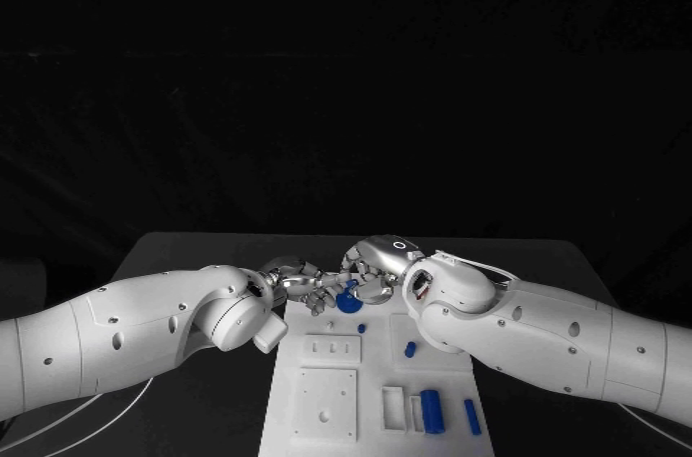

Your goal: Assemble the parts on the task board

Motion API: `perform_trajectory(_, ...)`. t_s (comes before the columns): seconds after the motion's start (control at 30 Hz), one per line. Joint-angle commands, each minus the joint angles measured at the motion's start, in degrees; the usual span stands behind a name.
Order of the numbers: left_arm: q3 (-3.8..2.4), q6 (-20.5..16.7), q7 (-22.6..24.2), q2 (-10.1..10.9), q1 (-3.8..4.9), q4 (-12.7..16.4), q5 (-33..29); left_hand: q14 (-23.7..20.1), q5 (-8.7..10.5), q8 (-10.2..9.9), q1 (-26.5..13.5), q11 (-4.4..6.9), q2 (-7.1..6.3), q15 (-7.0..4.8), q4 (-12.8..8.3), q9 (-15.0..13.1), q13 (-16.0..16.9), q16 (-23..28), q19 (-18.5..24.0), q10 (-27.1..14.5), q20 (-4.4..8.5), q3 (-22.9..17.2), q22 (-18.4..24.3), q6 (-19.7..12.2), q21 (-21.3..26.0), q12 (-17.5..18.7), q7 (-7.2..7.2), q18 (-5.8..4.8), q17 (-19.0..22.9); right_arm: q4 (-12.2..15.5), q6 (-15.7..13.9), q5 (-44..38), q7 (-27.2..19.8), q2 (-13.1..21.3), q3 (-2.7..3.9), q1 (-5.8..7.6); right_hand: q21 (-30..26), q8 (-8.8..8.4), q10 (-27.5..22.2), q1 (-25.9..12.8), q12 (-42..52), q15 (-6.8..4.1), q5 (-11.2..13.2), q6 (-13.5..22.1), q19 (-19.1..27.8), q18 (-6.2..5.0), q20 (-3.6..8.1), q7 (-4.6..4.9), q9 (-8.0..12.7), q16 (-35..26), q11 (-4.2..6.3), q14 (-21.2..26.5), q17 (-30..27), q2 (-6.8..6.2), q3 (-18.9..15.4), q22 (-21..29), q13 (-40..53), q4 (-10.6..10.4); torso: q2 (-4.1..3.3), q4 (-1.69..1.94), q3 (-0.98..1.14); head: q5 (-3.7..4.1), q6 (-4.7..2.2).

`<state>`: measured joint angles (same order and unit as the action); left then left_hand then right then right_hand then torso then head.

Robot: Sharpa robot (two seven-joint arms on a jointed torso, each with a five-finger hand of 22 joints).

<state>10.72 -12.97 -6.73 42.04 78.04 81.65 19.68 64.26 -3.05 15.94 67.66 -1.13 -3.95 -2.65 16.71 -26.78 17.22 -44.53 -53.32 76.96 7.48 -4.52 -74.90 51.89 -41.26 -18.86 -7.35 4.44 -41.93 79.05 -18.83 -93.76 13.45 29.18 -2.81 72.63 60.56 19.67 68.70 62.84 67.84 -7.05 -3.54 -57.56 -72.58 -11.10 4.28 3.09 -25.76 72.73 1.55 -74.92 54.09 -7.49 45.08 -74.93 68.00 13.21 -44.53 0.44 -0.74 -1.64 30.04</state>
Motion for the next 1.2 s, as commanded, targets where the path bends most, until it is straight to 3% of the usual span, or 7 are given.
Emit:
perform_trajectory(0.03,-0.04,-0.58,0.40,-0.21,0.06,0.28,-1.31,-0.27,0.25,0.27,0.47,-0.07,0.36,0.06,-0.16,0.11,0.12,0.10,0.52,-0.38,0.75,0.30,-0.91,0.42,-0.23,0.02,-0.08,0.13,0.09,0.19,0.93,-0.97,0.30,-0.22,-0.14,-0.02,0.11,0.46,0.42,-0.11,0.21,-0.45,0.23,-2.50,-0.27,-3.90,0.06,1.88,-1.43,-0.26,-0.14,-0.01,0.04,-0.37,0.41,-0.60,-0.03,0.10,0.01,0.02,0.04,0.07,0.02)
perform_trajectory(0.6,-0.04,-0.31,0.07,-0.42,0.05,0.18,-1.41,-0.28,0.24,0.26,2.47,-0.05,1.47,0.08,-0.20,0.32,0.76,-0.14,0.73,-0.61,0.68,1.37,-0.84,0.66,-0.63,-0.17,-0.04,0.21,0.40,0.15,1.01,-0.97,0.23,-1.53,-0.35,-0.18,0.10,0.44,0.46,-0.12,0.22,-0.46,0.16,-2.51,-0.31,-3.90,0.05,1.88,-1.44,-0.28,-0.13,-0.03,0.02,-0.39,0.56,-0.58,-0.01,0.11,-0.02,0.03,-0.02,0.03,0.10)
perform_trajectory(0.77,-0.04,-0.18,0.25,-0.55,0.05,0.24,-1.68,-0.26,0.22,0.29,3.34,-0.02,1.91,0.06,-0.27,0.36,0.93,-0.24,0.77,-0.64,0.69,1.58,-0.81,0.77,-0.74,-0.22,-0.01,0.24,0.48,-0.08,1.51,-0.95,0.21,-2.12,-0.84,-0.32,0.10,0.43,0.44,-0.13,0.21,-0.46,0.15,-2.51,-0.32,-3.90,0.05,1.88,-1.44,-0.28,-0.13,-0.04,0.02,-0.40,0.57,-0.58,-0.03,0.11,0.00,0.05,-0.04,0.06,0.12)
perform_trajectory(1.0,-0.04,-0.31,0.50,-0.55,0.05,0.44,-1.90,-0.15,0.22,0.48,6.79,0.13,3.47,-0.04,-0.64,0.46,1.41,-0.65,0.85,-0.60,0.74,2.26,-0.72,1.28,-1.05,-0.36,0.16,0.27,0.62,-0.47,1.71,-0.94,0.42,-2.31,-1.32,-0.41,0.09,0.43,0.47,-0.15,0.23,-0.46,0.14,-2.51,-0.33,-3.90,0.04,1.88,-1.44,-0.29,-0.13,-0.04,0.02,-0.39,0.61,-0.58,0.00,0.10,-0.03,0.05,-0.06,0.03,0.31)
perform_trajectory(1.2,-0.04,-0.38,0.88,-0.37,0.05,0.41,-2.23,-0.12,0.18,0.63,11.39,0.25,5.85,-0.10,-0.76,0.64,1.91,-1.12,1.08,-0.46,0.74,3.33,-0.59,1.89,-1.34,-0.42,0.29,0.06,0.82,-0.63,2.23,-0.94,0.41,-2.21,-1.40,-0.43,0.09,0.42,0.43,-0.17,0.18,-0.46,0.12,-2.51,-0.34,-3.90,0.04,1.88,-1.44,-0.29,-0.13,-0.05,0.01,-0.39,0.65,-0.57,-0.05,0.11,0.01,0.01,-0.06,0.07,0.40)
